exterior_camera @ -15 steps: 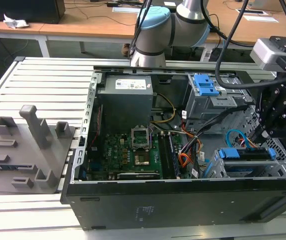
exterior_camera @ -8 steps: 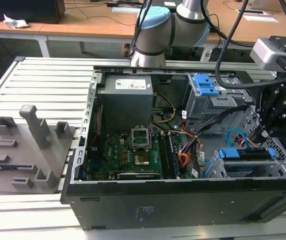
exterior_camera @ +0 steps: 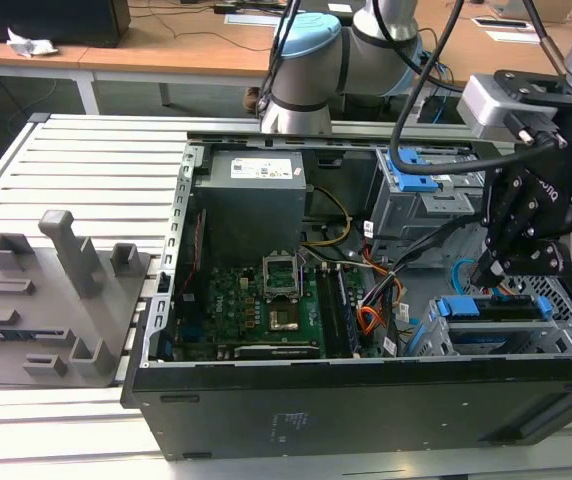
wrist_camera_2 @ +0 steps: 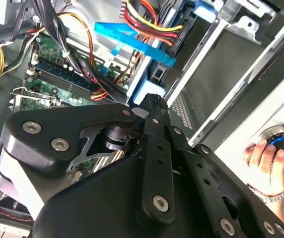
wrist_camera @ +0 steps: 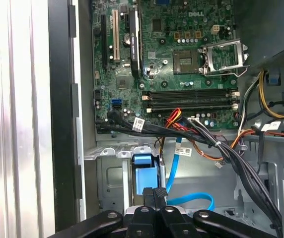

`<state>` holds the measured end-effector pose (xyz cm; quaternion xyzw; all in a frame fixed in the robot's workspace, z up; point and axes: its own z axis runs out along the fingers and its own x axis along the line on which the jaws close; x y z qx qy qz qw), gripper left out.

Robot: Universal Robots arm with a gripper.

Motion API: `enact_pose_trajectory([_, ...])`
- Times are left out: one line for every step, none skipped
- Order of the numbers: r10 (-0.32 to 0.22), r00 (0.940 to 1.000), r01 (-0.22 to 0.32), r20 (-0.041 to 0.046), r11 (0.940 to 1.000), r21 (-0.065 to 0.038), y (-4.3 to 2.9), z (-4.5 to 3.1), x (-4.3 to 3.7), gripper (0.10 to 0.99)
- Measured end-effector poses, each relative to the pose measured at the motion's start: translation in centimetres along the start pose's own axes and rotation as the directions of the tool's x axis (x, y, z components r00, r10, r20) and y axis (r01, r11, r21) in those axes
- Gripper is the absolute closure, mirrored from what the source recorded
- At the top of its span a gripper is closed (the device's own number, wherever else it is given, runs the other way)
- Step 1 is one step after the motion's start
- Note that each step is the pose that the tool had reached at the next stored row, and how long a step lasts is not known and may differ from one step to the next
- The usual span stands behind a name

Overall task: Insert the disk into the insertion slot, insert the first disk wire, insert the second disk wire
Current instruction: 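Insert the second disk wire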

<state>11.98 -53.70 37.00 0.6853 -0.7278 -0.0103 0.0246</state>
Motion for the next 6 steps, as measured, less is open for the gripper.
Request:
enact_pose_trajectory([0.0,1.0,0.0,0.0,1.0,0.0,0.0,0.0,0.0,0.98])
enact_pose_trajectory([0.0,1.0,0.0,-0.0001,1.0,0.0,0.01,0.0,-0.01,0.98])
enact_pose_trajectory([0.0,1.0,0.0,0.0,1.0,0.0,0.02,0.0,-0.01,0.98])
enact_pose_trajectory([0.0,1.0,0.0,0.0001,1.0,0.0,0.02,0.0,-0.01,0.98])
enact_pose_trajectory([0.0,1.0,0.0,0.0001,1.0,0.0,0.02,0.0,-0.01,0.98])
enact_pose_trajectory([0.0,1.0,0.0,0.0,1.0,0.0,0.02,0.0,-0.01,0.98])
